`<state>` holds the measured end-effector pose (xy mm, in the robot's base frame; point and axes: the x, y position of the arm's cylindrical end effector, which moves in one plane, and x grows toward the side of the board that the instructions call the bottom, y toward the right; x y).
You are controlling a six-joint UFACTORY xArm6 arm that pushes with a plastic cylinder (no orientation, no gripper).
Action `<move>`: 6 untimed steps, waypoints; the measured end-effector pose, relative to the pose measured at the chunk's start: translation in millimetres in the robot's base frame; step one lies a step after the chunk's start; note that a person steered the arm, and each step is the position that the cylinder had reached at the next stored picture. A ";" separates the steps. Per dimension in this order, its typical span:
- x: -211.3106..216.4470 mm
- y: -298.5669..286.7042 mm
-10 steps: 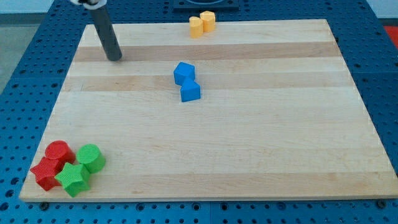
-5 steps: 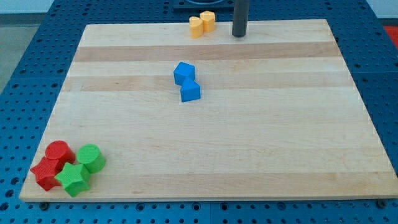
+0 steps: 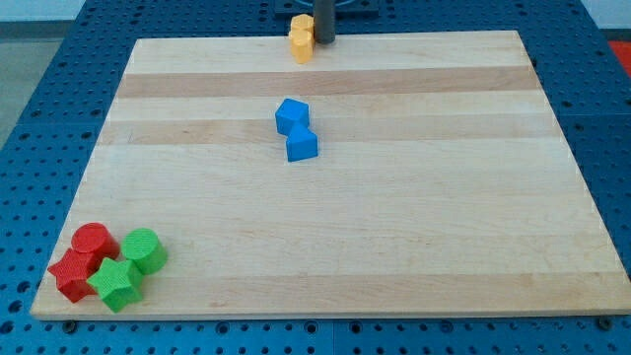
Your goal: Slightly move the yellow hexagon above the yellow heart
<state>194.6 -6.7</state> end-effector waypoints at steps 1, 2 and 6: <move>6.8 2.0; 13.8 2.1; 46.5 -166.0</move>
